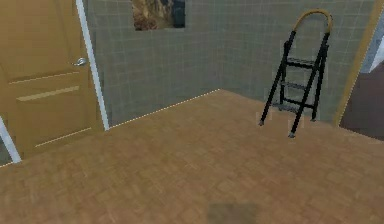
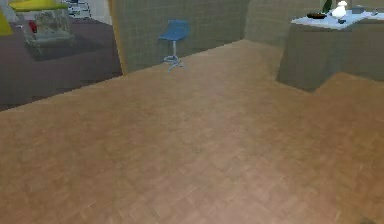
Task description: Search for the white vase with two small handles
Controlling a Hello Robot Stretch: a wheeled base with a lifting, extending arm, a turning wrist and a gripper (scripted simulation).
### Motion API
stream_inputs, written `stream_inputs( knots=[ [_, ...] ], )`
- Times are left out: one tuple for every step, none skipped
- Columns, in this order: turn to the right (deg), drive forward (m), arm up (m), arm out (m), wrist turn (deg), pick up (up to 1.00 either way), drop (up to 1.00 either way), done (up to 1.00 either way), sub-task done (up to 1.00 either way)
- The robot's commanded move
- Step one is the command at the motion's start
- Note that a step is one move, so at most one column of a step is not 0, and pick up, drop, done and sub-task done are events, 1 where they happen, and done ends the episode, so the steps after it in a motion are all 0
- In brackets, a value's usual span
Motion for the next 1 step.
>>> stream_inputs(
  knots=[
    [-45.0, 0.0, 0.0, 0.0, 0.0, 0.0, 0.0, 0.0, 0.0]
  ],
)
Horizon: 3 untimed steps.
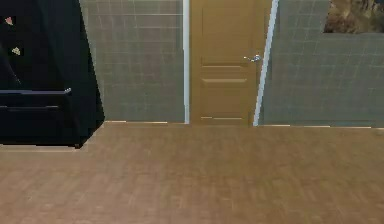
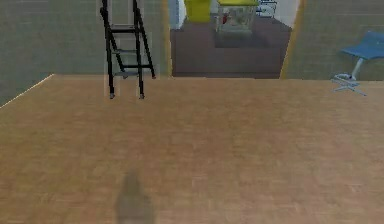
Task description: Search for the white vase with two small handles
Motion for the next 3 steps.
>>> stream_inputs(
  knots=[
    [-36.0, 0.0, 0.0, 0.0, 0.0, 0.0, 0.0, 0.0, 0.0],
    [0.0, 0.35, 0.0, 0.0, 0.0, 0.0, 0.0, 0.0, 0.0],
    [-33.0, 0.0, 0.0, 0.0, 0.0, 0.0, 0.0, 0.0, 0.0]
  ],
)
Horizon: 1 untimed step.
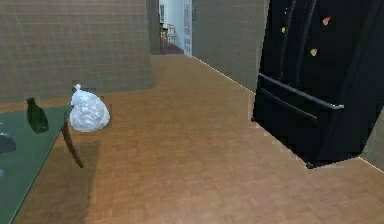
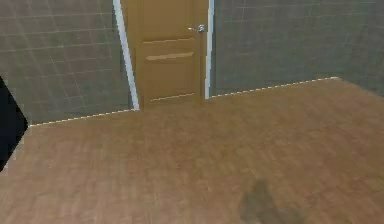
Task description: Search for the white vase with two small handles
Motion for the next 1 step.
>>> stream_inputs(
  knots=[
    [0.0, 1.0, 0.0, 0.0, 0.0, 0.0, 0.0, 0.0, 0.0]
  ],
)
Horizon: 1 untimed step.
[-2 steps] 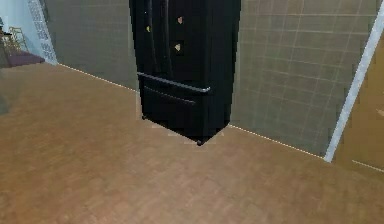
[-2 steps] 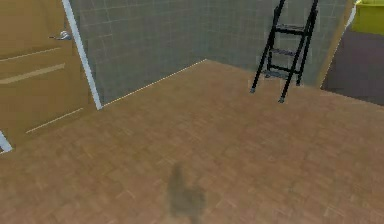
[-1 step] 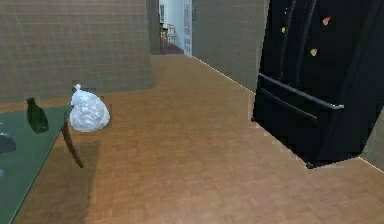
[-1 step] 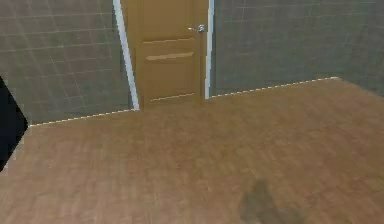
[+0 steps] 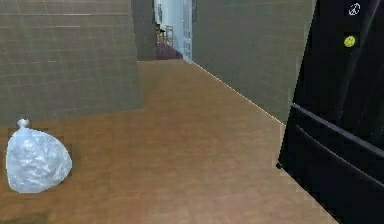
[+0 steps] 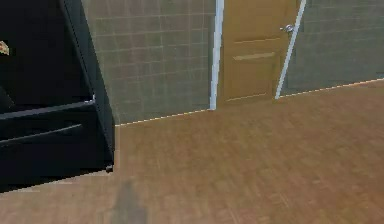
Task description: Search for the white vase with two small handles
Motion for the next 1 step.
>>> stream_inputs(
  knots=[
    [0.0, 1.0, 0.0, 0.0, 0.0, 0.0, 0.0, 0.0, 0.0]
  ],
)
